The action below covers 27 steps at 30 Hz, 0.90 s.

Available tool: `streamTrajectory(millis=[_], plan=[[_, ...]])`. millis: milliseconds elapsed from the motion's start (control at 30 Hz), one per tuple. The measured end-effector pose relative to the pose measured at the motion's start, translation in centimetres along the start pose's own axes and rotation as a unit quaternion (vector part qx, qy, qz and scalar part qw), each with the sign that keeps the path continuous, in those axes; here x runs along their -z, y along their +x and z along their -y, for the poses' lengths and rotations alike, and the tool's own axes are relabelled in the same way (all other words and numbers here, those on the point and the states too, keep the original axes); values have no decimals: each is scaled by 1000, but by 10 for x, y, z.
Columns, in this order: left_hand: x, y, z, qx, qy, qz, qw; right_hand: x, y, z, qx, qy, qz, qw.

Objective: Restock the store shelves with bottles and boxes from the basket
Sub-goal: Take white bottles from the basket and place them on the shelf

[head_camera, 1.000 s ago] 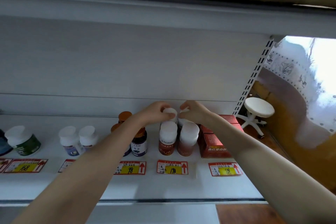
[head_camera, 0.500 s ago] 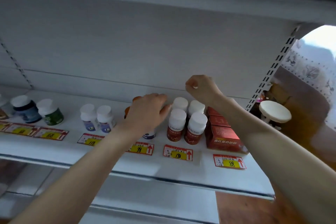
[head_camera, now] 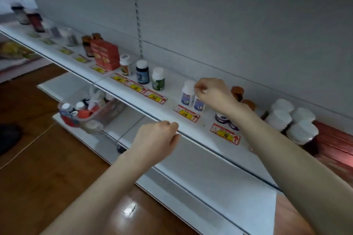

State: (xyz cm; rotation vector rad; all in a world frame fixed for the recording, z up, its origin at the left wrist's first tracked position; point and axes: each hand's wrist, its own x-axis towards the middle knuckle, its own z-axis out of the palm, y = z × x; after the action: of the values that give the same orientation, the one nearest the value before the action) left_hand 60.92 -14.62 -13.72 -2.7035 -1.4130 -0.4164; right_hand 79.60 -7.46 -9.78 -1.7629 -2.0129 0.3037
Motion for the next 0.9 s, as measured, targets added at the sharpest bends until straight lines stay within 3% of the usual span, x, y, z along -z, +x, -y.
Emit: streamTrajectory(millis=[100,267,433,900], plan=[[0,-37,56,2,17,-34,999,-41,16,57,24,-6,4,1000],[9,-102,153,34,27,13,999,-109,41,163,60,19,32,998],[22,-145,239,88,-8,-20,996,-165,64,247,88,11,48,995],[2,-146,469,163,28,45,985,-311,231,340,75,17,92,993]])
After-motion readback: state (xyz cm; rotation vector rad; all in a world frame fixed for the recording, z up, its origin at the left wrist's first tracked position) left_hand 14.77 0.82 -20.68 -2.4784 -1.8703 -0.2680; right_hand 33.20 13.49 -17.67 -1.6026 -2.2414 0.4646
